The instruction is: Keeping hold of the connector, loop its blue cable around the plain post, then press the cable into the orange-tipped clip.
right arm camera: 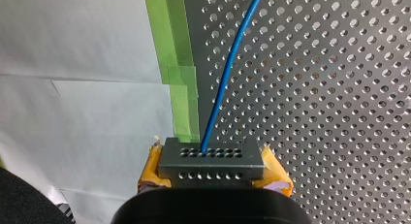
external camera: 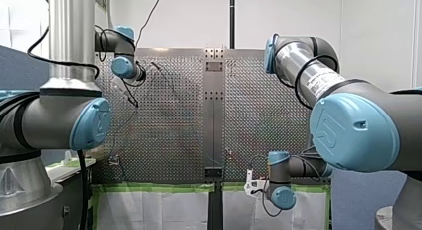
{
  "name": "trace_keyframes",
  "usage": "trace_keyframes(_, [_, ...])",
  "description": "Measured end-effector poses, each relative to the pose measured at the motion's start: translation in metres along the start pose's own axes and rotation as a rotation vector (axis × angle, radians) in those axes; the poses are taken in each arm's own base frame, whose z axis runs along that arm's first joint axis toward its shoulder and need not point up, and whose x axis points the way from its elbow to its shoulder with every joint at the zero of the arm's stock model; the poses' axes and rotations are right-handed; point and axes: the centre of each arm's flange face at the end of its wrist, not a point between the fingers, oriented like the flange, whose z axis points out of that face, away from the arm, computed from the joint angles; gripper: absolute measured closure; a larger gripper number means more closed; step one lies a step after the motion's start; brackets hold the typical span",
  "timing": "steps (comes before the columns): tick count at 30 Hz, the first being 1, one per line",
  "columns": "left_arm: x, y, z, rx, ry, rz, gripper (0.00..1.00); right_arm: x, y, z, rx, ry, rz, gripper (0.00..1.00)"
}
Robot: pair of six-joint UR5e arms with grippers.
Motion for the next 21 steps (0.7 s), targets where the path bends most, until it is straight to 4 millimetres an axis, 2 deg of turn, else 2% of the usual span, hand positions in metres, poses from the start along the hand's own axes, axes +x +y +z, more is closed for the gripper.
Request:
trace_keyframes(10, [-0.03,-0.018,-0.023,-0.046,-0.056,0.083,0.02,0.0,0.001,0.0,-0.002,-0.005,-0.002,1.0])
trace_keyframes(16, [-0.062,-0.044,-0.034,-0.061,-0.126,0.138,0.02,0.0,0.001,0.0,-0.002,-0.005,0.0,1.0])
trace_keyframes(21, [-0.089,-0.075,-0.044,-0.025,-0.156,0.186,0.02,0.0,0.001,0.0,-0.003,-0.005,0.003,1.0])
